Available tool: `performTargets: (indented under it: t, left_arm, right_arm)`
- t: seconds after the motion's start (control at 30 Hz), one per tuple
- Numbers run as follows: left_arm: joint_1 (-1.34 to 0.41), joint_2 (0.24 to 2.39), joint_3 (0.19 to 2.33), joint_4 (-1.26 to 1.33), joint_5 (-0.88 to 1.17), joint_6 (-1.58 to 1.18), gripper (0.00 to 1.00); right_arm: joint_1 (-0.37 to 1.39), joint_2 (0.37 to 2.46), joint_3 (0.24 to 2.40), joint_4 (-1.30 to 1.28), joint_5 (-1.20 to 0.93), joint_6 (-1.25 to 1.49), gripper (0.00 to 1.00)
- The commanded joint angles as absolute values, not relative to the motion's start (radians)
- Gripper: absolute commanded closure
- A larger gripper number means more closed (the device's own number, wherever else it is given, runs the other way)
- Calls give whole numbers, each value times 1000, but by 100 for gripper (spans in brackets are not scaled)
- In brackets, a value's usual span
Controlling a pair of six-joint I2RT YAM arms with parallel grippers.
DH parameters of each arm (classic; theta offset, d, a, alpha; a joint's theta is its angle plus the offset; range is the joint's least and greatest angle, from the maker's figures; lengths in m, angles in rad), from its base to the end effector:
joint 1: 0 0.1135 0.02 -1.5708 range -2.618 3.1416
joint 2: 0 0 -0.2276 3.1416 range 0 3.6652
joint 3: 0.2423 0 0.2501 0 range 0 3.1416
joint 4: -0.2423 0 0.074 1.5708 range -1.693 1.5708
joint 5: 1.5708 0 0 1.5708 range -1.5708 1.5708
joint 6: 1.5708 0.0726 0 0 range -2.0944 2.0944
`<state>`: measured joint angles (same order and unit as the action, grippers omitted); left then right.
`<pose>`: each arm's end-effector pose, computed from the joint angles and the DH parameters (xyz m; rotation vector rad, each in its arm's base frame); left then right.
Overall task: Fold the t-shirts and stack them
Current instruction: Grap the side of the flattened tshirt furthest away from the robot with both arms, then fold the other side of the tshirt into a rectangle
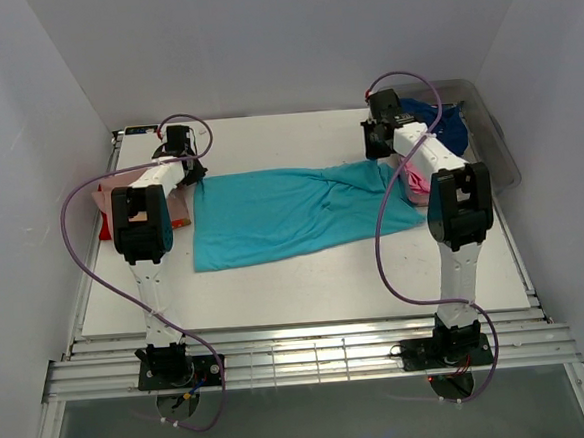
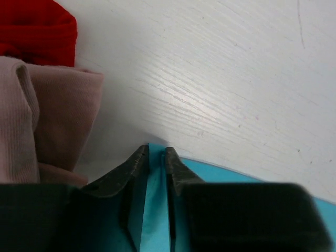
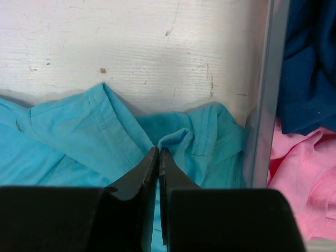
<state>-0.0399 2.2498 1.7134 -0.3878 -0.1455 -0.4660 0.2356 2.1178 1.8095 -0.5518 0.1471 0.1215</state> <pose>0.4902 -0.0090 0.1017 -0.5837 2.4118 -0.0330 0.4722 0.1024 0.1809 -0.0718 2.4174 -0.0160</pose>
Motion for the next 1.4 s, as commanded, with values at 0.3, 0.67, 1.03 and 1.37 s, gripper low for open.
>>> performTargets:
  t: [0.3, 0.67, 1.03, 1.37]
  left_arm:
    - [-34, 2237, 1770, -417, -156, -459, 100]
    - [-34, 2231, 1901, -460, -181, -413, 100]
    - [-34, 1987, 1556, -339, -227, -414, 100]
    - [-32, 1798, 1348, -291, -209, -419, 100]
  right_arm:
    - [232, 2131, 2046, -604, 235, 89, 92]
    - [216, 2137, 2111, -621, 204, 71, 92]
    - [224, 1875, 1674, -528, 176, 87, 92]
    - [238, 1769, 1531, -552, 183, 87, 92]
